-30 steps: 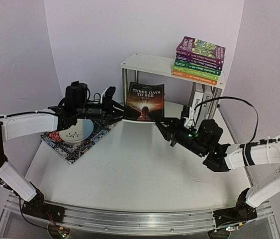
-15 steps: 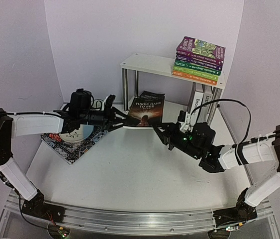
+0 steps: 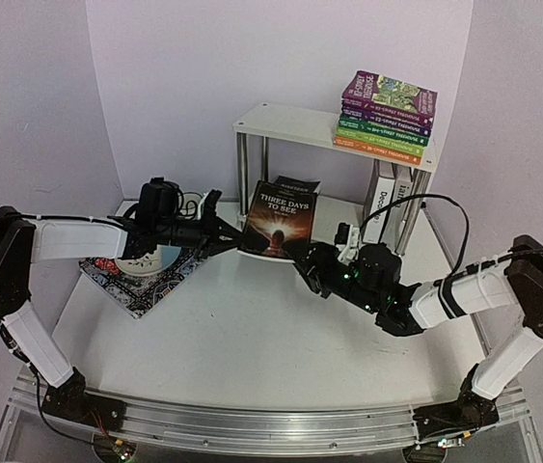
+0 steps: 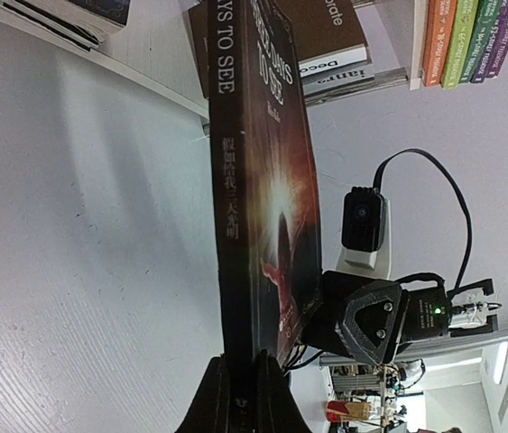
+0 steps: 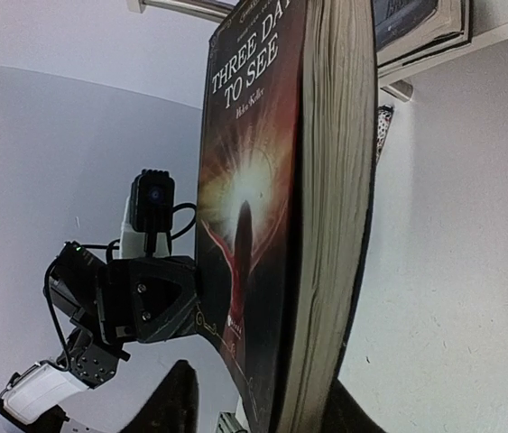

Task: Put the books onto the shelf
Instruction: Adjust the book at the center of the board.

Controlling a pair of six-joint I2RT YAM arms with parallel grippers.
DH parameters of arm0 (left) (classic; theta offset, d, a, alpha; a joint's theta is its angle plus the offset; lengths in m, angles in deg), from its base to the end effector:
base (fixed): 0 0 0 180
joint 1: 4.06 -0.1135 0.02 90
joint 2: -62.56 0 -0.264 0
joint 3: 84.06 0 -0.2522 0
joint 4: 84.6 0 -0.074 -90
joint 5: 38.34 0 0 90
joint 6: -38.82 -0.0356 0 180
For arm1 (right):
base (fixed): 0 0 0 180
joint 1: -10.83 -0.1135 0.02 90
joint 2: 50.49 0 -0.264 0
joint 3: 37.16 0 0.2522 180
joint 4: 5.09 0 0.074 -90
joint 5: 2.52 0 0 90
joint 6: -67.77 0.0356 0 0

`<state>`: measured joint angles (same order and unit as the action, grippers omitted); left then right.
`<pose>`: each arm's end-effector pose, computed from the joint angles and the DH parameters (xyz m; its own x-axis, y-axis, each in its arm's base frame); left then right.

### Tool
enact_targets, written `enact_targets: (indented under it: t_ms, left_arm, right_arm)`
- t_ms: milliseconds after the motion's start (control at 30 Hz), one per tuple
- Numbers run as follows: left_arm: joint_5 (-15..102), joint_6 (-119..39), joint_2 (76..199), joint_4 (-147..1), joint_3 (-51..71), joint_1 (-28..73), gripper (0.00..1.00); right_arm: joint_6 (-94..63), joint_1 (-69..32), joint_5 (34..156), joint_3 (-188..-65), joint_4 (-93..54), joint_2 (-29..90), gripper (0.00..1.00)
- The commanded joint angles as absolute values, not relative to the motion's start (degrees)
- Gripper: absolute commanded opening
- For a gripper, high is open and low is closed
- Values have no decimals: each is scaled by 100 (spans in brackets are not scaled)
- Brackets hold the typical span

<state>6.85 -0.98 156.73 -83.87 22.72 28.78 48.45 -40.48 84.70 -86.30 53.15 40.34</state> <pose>0.2947 -0.2201 0.2500 -0.9170 -0.0569 -0.3948 0.3600 0.3081 -0.8806 0.1996 0.2465 0.2409 -0.6494 0.6970 -0.3041 -0.4164 0.0088 0.9092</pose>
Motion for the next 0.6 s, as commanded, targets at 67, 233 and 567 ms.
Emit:
enact_targets:
  t_ms: [67,233,567]
  left_arm:
    - [344,-251,15492,-8733,2195,2864,0]
    - [201,-78,15327,-8751,2287,2864,0]
    - [-31,427,14907,-9061,2302,2864,0]
  right_arm:
    - [4731,-4076,8355,-9128,6108,4253,59]
    - [4825,-4075,8352,-9225,6152,4373,70]
    - [5065,-4062,8278,-9194,6366,4510,83]
